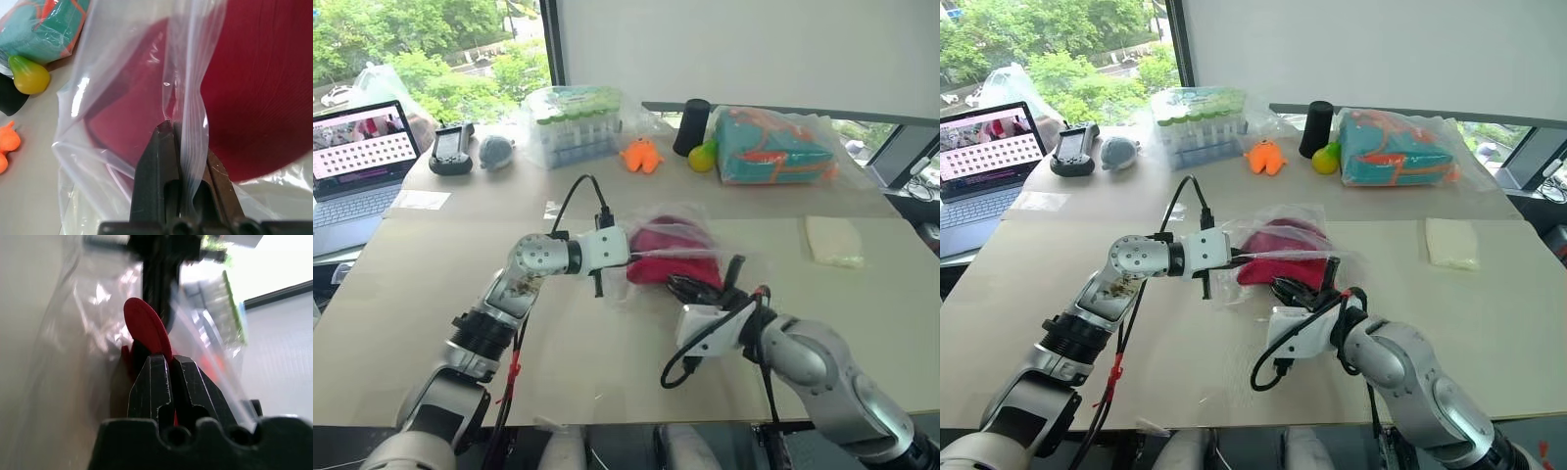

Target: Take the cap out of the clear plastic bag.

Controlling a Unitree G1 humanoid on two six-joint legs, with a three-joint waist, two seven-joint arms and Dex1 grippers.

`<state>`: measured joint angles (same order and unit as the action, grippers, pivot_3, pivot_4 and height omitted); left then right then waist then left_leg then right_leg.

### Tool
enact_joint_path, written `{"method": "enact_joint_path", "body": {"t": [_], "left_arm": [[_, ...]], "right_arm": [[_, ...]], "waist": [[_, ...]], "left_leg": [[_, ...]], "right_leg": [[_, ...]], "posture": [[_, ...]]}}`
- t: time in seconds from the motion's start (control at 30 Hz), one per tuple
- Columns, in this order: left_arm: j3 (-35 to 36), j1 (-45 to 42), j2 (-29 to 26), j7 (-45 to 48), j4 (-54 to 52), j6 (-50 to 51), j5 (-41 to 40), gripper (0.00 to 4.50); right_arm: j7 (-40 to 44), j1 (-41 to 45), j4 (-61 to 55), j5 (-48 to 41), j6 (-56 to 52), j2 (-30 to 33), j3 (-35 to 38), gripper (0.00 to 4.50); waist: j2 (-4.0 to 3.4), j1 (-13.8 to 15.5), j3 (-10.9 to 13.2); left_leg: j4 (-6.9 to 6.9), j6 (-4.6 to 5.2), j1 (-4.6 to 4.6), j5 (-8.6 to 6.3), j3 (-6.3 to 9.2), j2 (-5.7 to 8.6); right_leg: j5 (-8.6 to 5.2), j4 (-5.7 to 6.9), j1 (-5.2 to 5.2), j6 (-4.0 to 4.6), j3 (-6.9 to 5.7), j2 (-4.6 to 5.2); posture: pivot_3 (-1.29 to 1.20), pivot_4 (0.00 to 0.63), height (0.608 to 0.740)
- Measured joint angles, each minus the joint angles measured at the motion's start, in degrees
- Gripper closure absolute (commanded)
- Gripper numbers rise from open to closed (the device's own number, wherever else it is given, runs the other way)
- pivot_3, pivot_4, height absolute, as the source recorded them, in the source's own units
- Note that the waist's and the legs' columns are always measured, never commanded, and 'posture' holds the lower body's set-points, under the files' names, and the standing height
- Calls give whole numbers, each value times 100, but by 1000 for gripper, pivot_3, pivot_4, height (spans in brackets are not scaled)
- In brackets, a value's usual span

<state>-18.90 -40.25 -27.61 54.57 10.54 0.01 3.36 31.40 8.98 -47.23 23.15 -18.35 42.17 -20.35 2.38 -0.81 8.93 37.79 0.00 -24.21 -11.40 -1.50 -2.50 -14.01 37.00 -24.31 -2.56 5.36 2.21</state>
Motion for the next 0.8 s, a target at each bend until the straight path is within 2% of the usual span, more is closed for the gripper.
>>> {"method": "enact_joint_path", "body": {"t": [0.1, 0.23, 0.37, 0.4, 0.43, 0.5, 0.6, 0.67, 0.8], "left_arm": [[9, -29, -19, 8, 95, -12, 3, 4500], [7, -30, -3, 13, 163, -76, 4, 4500], [3, -35, 29, 12, 206, -119, 7, 4500], [3, -45, 36, 9, 245, -130, 9, 4500], [3, -50, 39, 7, 258, -136, 9, 4500], [4, -77, 41, -1, 281, -165, 14, 4500], [5, -101, 41, -5, 308, -241, 44, 4500], [8, -103, 37, -8, 333, -262, 72, 4500], [29, -107, 27, -40, 396, -268, 91, 4500]], "right_arm": [[540, -369, -589, -859, -746, -262, 463, 4461], [1101, -414, -980, -1897, -1414, -279, 1239, 4461], [1490, -353, -1004, -3578, -2178, -206, 2402, 4461], [1577, -81, -1002, -4339, -2653, -157, 2975, 4461], [1602, 54, -1005, -4611, -2824, -117, 3236, 4461], [1651, 458, -986, -5831, -3457, 190, 4201, 4461], [1571, 657, -515, -7786, -4072, 827, 5398, 4461], [1328, 734, -107, -8732, -4206, 1098, 5989, 4461], [266, 609, 586, -10853, -3984, 1321, 6549, 4461]], "waist": [[0, 13, 0], [0, 8, 0], [0, -9, 0], [1, -20, 1], [1, -19, 1], [1, -3, 1], [3, 13, 3], [4, 12, 3], [4, -7, 3]], "left_leg": [[2, 0, 0, 0, 1, 1], [5, 0, 10, 0, 0, -1], [4, 0, 7, 0, 0, -1], [4, 0, 6, 0, -1, -1], [4, 0, 6, 0, 0, -1], [1, 0, 7, 0, 4, -1], [-2, 1, 2, -1, 5, -1], [-3, 3, 2, -2, 5, 0], [-3, 4, 1, -2, 4, 1]], "right_leg": [[1, -1, 6, -1, 0, 2], [3, 0, 14, -4, -1, 1], [10, -1, 13, 10, 1, 1], [19, -1, 13, 23, 3, 2], [24, -1, 13, 32, 3, 1], [27, -2, 14, 36, -2, 1], [28, -14, 17, 40, -5, 5], [30, -21, 21, 40, -4, 7], [31, -19, 20, 37, 0, 8]], "posture": [[0, 150, 740], [0, 150, 740], [0, 150, 740], [0, 150, 740], [0, 150, 740], [0, 150, 740], [0, 150, 740], [0, 150, 740], [0, 150, 740]]}}
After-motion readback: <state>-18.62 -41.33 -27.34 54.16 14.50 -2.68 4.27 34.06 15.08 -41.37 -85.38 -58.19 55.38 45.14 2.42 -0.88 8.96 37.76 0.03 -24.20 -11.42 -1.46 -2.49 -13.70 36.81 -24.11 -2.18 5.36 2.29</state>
